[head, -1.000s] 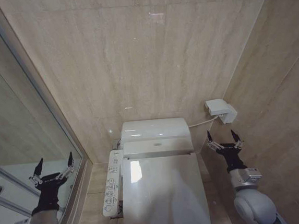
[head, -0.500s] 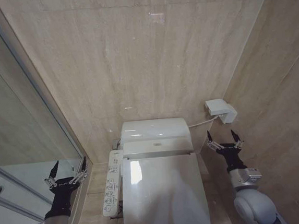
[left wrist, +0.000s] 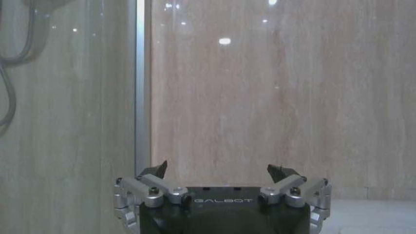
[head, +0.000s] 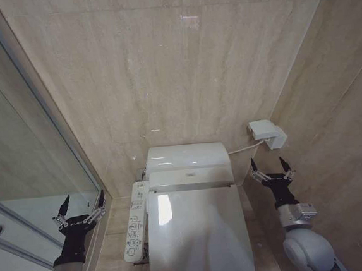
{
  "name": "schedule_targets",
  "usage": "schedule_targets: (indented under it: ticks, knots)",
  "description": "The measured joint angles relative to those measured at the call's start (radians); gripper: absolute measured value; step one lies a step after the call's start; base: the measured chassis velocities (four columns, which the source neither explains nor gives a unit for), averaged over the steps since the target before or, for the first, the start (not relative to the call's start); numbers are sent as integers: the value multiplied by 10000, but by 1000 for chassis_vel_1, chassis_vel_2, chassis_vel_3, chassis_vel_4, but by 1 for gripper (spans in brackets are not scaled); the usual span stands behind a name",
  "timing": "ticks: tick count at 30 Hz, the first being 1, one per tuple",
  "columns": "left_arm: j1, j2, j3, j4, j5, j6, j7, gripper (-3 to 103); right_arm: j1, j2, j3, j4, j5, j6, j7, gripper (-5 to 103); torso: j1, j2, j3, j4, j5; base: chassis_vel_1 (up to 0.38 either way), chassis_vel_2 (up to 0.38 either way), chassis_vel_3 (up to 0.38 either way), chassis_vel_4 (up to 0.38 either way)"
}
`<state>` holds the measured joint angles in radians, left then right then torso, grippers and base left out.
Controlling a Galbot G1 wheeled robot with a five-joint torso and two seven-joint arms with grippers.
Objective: Open the toilet lid, clean the toilet bowl with a toilet brush, close the toilet lid, and flush.
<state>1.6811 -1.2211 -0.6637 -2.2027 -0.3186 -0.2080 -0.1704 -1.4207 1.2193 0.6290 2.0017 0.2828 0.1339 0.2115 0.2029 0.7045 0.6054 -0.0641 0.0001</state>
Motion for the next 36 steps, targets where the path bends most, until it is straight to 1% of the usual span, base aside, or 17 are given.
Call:
schedule_targets:
  ticks: [7,36]
  knots:
    - [5,12,-5,1,48,-19,95,100,0,-1,0,-1,0,0,0,100,0,0,0,0,0,0,0,0,0]
    - [4,22,-12,19,51,-31,104,100,1,0,0,-1,0,0,0,100,5,-2,1,1,-1,9,-9,-10,10]
